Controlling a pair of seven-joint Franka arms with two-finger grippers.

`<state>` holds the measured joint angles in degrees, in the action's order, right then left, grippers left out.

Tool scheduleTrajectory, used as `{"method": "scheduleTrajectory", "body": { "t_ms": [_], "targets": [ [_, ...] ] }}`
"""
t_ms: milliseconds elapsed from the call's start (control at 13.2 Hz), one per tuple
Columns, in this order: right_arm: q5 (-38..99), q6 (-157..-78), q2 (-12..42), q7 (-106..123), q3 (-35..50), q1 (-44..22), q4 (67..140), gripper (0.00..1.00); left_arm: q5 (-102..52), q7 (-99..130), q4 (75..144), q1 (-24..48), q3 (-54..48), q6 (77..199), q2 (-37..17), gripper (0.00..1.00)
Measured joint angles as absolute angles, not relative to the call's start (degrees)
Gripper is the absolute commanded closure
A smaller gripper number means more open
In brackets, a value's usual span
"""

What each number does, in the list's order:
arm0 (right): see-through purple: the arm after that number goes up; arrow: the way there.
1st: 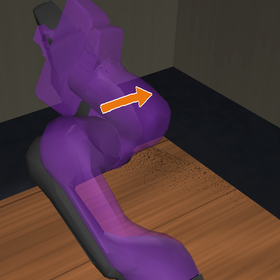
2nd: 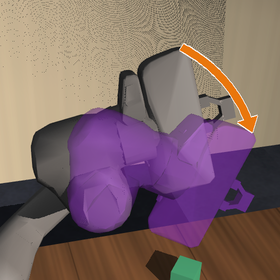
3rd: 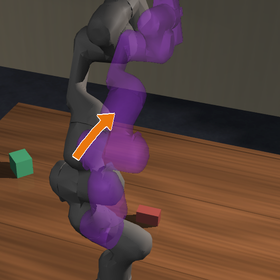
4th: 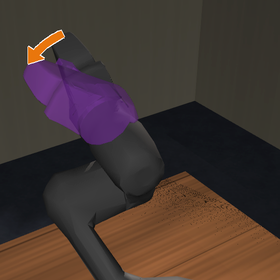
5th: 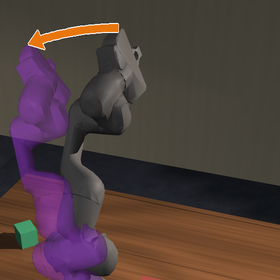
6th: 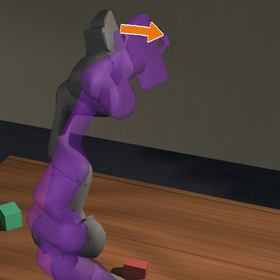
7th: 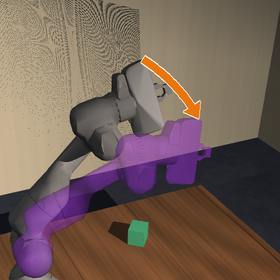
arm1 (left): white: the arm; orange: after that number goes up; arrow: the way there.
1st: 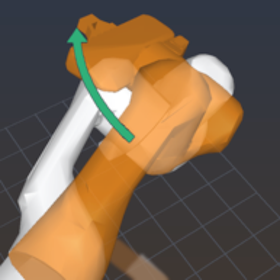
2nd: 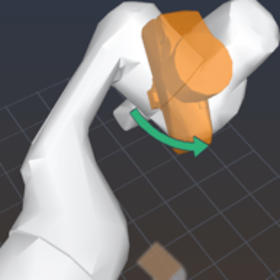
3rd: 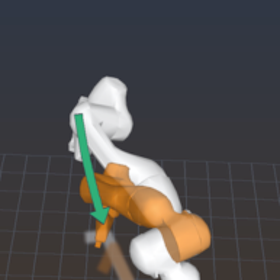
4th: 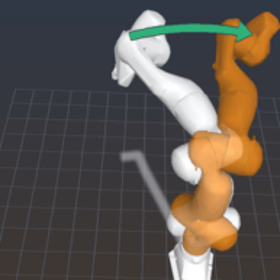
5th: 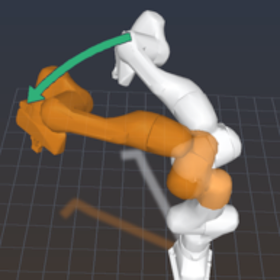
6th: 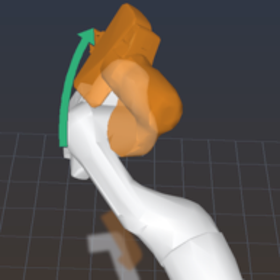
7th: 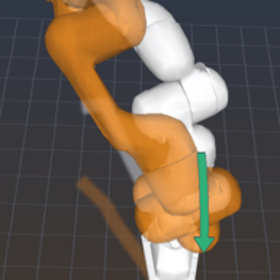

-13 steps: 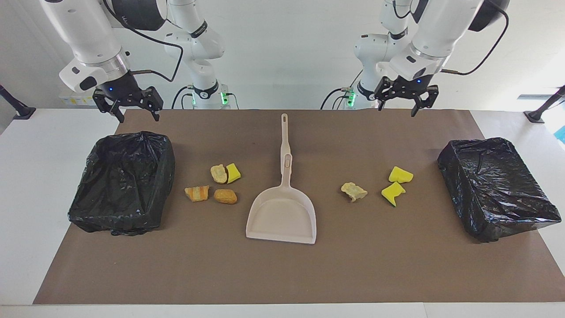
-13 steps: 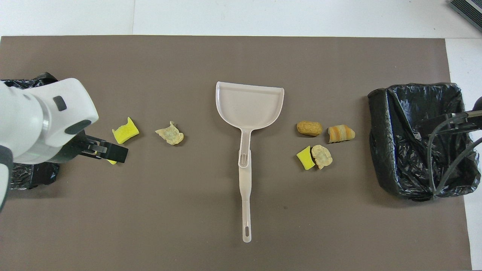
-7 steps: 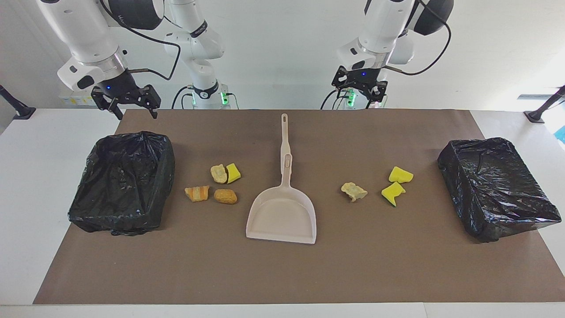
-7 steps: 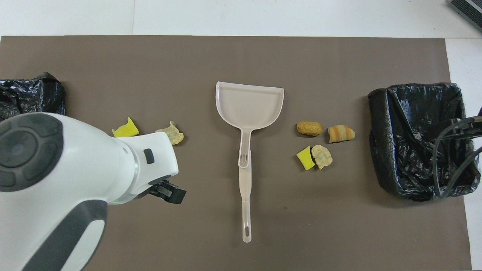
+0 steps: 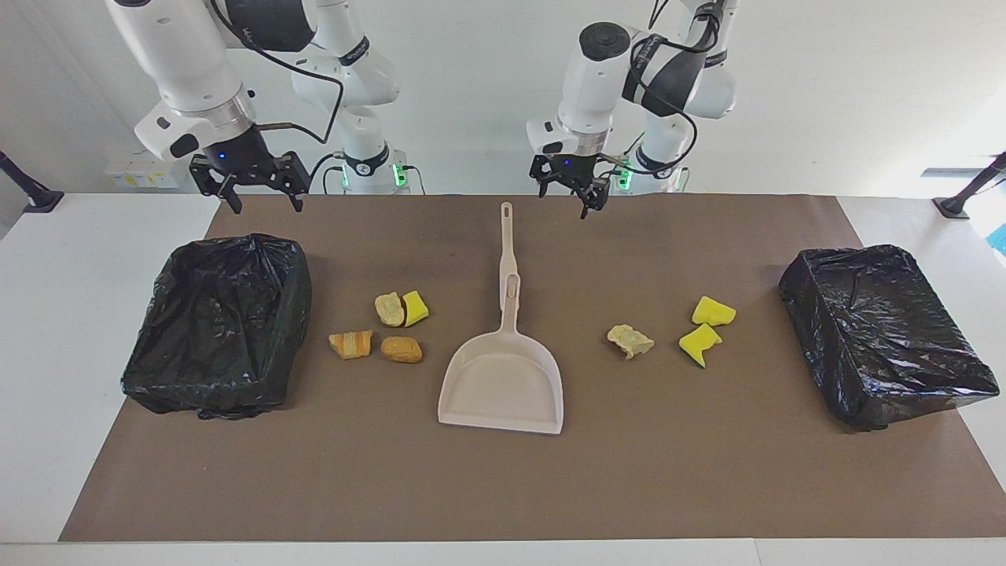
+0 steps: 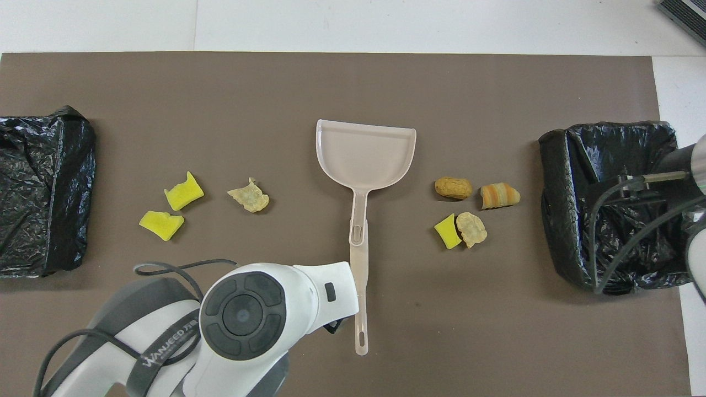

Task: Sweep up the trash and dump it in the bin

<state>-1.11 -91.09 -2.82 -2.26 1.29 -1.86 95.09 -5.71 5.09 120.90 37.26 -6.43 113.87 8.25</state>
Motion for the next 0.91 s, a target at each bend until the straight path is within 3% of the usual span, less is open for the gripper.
{"method": "scheduleTrajectory", "body": {
  "t_ms": [530, 908],
  "targets": [
    [1.83, -97.95, 3.22, -20.61, 1.83, -13.16, 94.13, 0.00, -5.67, 20.97, 131.38, 47.62, -6.52, 134.71, 2.60, 0.00],
    [4.11, -104.30, 16.24, -35.64, 1.95, -22.19, 86.91, 0.00, 5.83, 36.14, 132.75, 51.08, -6.61, 137.31, 1.69, 0.00]
  ]
}}
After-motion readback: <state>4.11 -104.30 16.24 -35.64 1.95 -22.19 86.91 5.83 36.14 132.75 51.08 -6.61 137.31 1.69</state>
